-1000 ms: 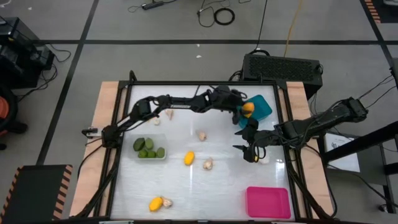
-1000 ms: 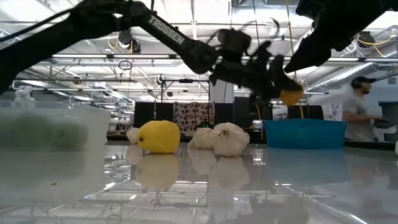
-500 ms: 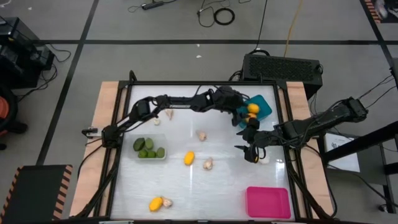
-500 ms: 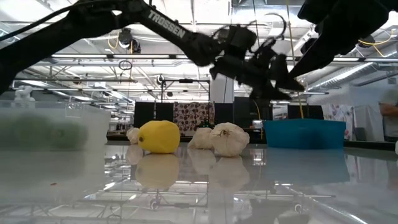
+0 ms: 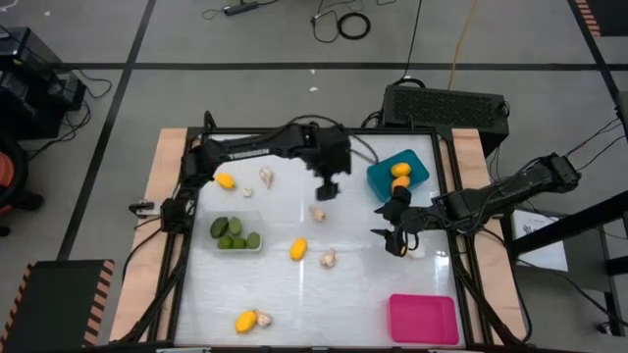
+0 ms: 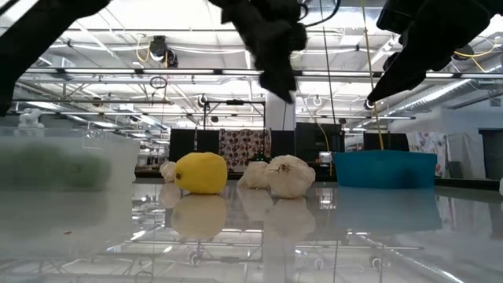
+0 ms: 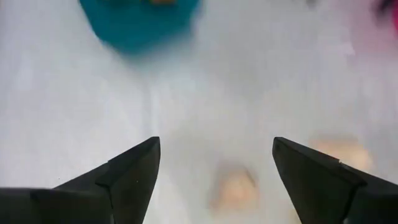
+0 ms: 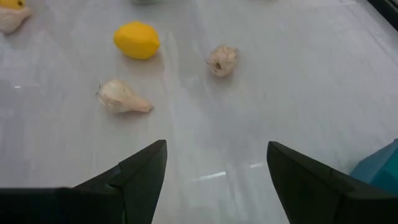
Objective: Sort produce into baskets
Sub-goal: Put the yellow lemon into the blue bin
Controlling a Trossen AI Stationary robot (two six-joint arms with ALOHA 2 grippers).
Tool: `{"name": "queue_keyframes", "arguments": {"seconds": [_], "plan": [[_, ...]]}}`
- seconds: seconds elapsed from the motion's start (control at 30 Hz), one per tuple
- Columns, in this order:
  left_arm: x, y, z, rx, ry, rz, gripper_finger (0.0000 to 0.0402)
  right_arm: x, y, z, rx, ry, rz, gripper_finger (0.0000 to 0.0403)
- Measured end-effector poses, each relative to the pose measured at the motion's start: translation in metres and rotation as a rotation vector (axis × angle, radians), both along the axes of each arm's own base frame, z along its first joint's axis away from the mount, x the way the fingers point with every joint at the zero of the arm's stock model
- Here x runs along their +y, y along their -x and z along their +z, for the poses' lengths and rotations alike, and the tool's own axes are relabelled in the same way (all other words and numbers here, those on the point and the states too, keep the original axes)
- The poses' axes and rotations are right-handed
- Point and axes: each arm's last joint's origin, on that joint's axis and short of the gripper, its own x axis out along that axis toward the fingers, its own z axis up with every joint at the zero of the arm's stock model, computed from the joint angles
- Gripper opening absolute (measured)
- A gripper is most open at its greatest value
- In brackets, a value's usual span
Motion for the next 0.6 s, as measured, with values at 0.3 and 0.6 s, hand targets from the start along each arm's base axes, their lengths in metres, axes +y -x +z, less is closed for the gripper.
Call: {"name": "queue_keyframes", "arguments": {"seconds": [0.3, 0.6], "plan": [[-0.059, 0.011, -0.035, 0.268, 0.001, -0.029, 0.0318, 0.002, 0.001, -0.001, 0.005, -0.023, -0.010, 0.0270], [-0.134, 0.017, -0.066, 0.375, 0.004, 0.129, 0.0318, 0.026, 0.003, -0.015, 0.090, -0.022, 0.068, 0.0270]]}}
